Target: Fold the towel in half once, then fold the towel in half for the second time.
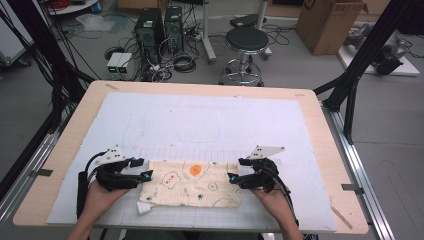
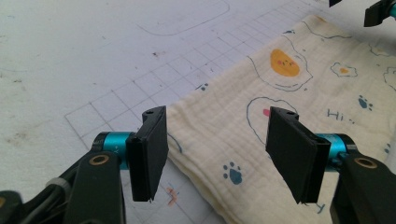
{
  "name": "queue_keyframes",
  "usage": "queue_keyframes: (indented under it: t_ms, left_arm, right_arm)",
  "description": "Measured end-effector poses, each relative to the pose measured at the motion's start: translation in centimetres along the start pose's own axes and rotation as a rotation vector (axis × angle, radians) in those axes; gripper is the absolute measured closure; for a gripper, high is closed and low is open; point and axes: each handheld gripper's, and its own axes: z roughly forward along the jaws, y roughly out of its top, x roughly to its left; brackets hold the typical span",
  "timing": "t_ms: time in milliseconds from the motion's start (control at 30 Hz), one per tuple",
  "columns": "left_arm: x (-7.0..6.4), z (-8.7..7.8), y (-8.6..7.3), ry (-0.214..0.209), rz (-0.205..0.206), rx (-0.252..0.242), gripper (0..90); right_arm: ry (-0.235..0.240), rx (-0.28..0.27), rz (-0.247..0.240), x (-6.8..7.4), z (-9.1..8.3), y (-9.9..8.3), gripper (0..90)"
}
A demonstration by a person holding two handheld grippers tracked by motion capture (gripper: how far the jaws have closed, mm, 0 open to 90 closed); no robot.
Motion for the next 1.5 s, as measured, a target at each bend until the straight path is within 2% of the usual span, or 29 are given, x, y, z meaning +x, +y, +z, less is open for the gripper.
queue_keyframes:
  t_ms: [500, 800, 967, 1100, 1200, 1367, 1500]
  left_arm:
    - [0.1, 0.0, 0.1, 0.003, -0.003, -0.004, 39.0]
    - [0.2, 0.2, 0.4, 0.015, 0.009, -0.004, 38.7]
    - [1.0, 0.7, 0.9, 0.046, -0.007, -0.001, 38.8]
    - [1.8, 1.4, 1.4, 0.065, -0.044, -0.014, 41.2]
    - [2.5, 2.0, 1.9, 0.074, -0.052, 0.019, 41.3]
    - [3.4, 2.7, 1.8, 0.076, -0.093, 0.029, 42.6]
    - [3.6, 3.0, 1.6, 0.082, -0.096, 0.036, 43.6]
  right_arm:
    - [-0.006, 0.001, -0.009, 0.0, 0.2, 0.1, 28.9]
    - [-0.015, 0.001, -0.011, -0.2, 0.5, 0.2, 29.0]
    - [-0.025, 0.013, 0.005, -0.9, 0.8, 0.8, 31.7]
    - [-0.026, 0.030, 0.025, -1.9, 1.5, 1.6, 34.0]
    - [-0.030, 0.044, 0.041, -2.7, 1.9, 1.8, 36.3]
    - [-0.034, 0.059, 0.102, -4.0, 2.2, 1.9, 41.2]
    - [-0.031, 0.064, 0.131, -4.4, 2.5, 1.9, 45.8]
